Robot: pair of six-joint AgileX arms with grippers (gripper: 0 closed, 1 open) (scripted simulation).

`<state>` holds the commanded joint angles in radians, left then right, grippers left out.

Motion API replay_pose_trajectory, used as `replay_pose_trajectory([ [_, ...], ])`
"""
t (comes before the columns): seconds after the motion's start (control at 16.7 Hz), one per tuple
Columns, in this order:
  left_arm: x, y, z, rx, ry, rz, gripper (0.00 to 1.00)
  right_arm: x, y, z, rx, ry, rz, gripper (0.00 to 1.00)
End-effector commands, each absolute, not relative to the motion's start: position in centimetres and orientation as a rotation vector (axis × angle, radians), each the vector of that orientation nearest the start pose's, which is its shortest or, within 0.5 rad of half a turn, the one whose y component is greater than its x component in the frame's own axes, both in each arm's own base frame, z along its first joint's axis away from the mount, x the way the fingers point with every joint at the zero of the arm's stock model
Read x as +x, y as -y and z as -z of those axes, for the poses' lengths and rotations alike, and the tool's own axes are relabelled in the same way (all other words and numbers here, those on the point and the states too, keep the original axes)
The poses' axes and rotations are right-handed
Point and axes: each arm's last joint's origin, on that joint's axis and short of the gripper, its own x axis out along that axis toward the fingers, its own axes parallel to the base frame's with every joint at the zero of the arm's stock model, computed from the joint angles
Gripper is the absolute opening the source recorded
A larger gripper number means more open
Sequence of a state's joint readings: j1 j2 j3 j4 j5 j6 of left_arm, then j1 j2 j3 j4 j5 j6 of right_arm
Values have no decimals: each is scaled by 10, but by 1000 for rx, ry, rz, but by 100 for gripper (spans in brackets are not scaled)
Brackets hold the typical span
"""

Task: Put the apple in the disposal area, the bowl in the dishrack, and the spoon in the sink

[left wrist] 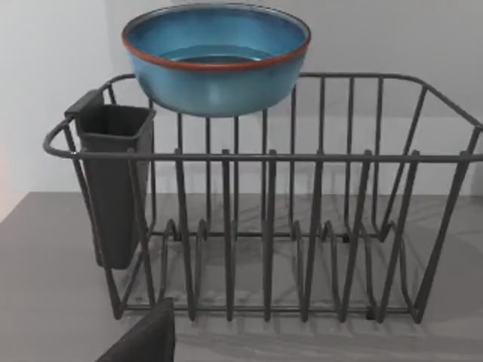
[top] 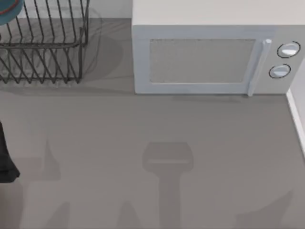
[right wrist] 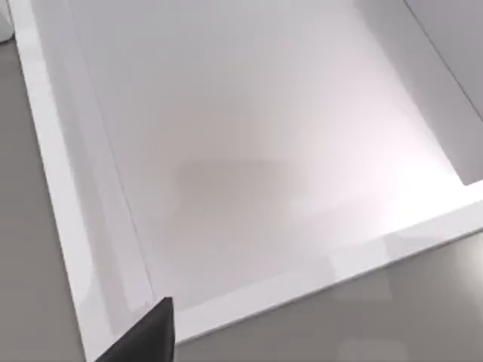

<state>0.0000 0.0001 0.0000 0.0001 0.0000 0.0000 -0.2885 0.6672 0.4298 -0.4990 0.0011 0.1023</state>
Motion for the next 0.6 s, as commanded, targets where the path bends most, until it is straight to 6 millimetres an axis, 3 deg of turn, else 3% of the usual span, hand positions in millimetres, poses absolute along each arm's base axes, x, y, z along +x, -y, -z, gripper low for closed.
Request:
replay_pose_trajectory([
  [0.3,106,1,-160,0,0,0,100,168,84,-199,425,-1155,511,100],
  [0.6,106,1,-160,0,0,0,100,186,122,-194,610,-1412,634,100],
])
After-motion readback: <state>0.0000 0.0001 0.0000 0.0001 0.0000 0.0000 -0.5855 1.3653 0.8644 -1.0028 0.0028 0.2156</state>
